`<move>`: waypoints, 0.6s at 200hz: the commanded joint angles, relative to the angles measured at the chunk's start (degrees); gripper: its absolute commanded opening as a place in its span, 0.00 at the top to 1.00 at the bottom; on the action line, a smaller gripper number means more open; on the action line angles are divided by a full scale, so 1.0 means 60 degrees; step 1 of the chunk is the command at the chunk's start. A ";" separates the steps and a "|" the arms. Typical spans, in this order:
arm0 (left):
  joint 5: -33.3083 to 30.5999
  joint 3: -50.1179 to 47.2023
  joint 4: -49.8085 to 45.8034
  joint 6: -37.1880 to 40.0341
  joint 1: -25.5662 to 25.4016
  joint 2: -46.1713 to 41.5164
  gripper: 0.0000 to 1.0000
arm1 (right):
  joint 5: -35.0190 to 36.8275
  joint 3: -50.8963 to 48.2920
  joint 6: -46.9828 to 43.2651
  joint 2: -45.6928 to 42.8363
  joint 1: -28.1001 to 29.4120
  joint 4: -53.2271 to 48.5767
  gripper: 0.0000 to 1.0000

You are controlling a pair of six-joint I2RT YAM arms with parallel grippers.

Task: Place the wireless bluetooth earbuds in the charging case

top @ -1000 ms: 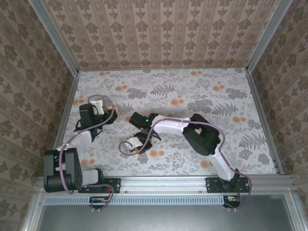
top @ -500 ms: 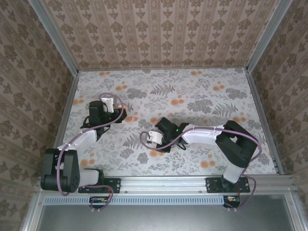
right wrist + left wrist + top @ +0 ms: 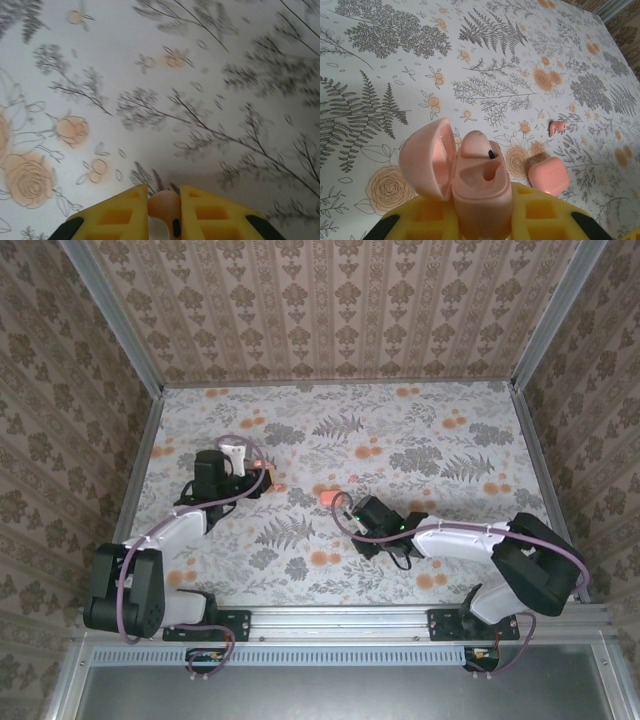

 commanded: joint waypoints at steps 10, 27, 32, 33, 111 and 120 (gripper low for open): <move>-0.0076 0.0353 0.0253 0.0043 -0.0134 0.0049 0.87 | 0.0878 -0.0424 0.2330 -0.0371 -0.0023 -0.0447 0.81; -0.0063 0.0353 0.0243 0.0037 -0.0178 0.0055 0.87 | 0.0892 -0.0450 0.2727 -0.0361 -0.0038 -0.0663 0.80; -0.0051 0.0353 0.0230 0.0028 -0.0191 0.0060 0.87 | 0.0888 -0.0449 0.2799 -0.0353 -0.0021 -0.0720 0.79; -0.0054 0.0353 0.0225 0.0028 -0.0192 0.0060 0.87 | 0.0891 -0.0442 0.2813 -0.0348 -0.0027 -0.0737 0.79; -0.0051 0.0368 -0.0067 0.0204 -0.0296 -0.0167 0.87 | 0.0769 0.1176 0.3223 -0.1278 -0.0254 -0.3864 0.44; -0.0016 0.0368 -0.0086 0.0236 -0.0317 -0.0175 0.87 | 0.0590 0.1470 0.3208 -0.1495 -0.0434 -0.4397 0.42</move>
